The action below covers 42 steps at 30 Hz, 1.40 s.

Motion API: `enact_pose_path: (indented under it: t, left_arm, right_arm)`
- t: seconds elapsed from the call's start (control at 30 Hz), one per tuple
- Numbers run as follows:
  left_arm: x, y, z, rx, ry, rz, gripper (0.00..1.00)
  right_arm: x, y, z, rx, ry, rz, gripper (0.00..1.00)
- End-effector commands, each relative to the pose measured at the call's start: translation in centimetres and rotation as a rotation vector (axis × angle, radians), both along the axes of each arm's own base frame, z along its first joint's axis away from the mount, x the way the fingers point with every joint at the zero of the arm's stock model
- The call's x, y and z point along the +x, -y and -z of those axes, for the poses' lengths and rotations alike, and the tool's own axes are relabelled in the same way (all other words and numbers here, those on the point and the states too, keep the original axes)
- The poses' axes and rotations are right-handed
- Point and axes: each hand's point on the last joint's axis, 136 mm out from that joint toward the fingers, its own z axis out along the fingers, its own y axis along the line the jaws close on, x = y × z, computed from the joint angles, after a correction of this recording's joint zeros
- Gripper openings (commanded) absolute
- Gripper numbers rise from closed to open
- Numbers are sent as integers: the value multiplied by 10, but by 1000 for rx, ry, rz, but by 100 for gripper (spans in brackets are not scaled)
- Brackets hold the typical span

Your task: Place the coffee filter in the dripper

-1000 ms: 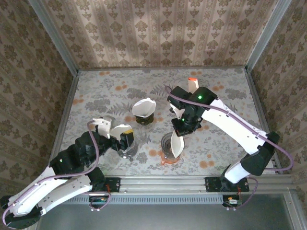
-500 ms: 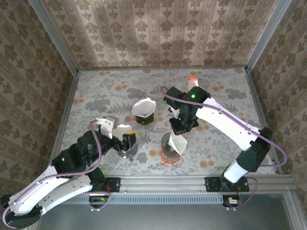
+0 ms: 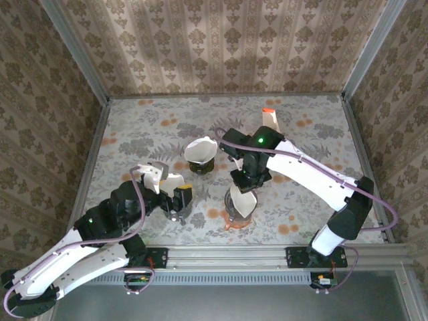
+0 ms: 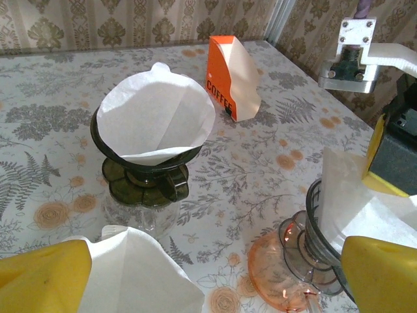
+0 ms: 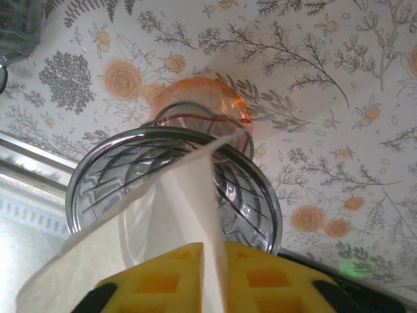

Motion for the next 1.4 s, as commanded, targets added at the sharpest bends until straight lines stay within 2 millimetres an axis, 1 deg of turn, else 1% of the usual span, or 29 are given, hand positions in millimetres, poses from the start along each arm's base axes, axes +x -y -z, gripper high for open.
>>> enact_pose_path:
  t: [0.0, 0.07, 0.17, 0.27, 0.33, 0.57, 0.67, 0.8, 0.9, 1.0, 1.13, 1.3, 1.37]
  left_arm:
    - [0, 4, -6, -16, 17, 19, 100]
    - [0, 4, -6, -15, 14, 21, 100]
    - [-1, 5, -6, -17, 10, 26, 100]
    - [-2, 6, -8, -18, 8, 34, 100]
    - [-3, 7, -9, -20, 7, 40, 100]
    - [-4, 14, -16, -25, 2, 65, 100]
    - [-5, 21, -17, -23, -7, 94, 100]
    - [-5, 33, -16, -2, -34, 128, 95]
    - [-4, 39, -16, 5, -52, 141, 91]
    - [-3, 45, -18, -5, -63, 154, 91]
    - [-2, 54, -13, -2, -88, 166, 90]
    - [0, 62, -8, 6, -112, 175, 89]
    - [0, 63, -10, 0, -109, 173, 91]
  right_arm:
    - [6, 1, -3, -41, 45, 0, 20]
    - [6, 2, -4, -52, 60, -6, 24]
    - [8, 6, -7, -72, 88, -16, 35]
    - [10, 8, -14, -65, 120, -13, 44]
    - [11, 9, -17, -62, 140, -7, 48]
    - [12, 14, -31, -18, 214, 15, 59]
    - [13, 16, -34, 15, 253, 26, 61]
    - [11, 15, -34, 61, 291, 19, 62]
    - [7, 10, -29, 90, 308, -2, 61]
    - [1, 7, -31, 140, 341, -19, 61]
    - [-2, -2, -29, 197, 371, -28, 61]
    - [2, -5, -42, 237, 466, -37, 62]
    - [2, -6, -48, 256, 511, -44, 62]
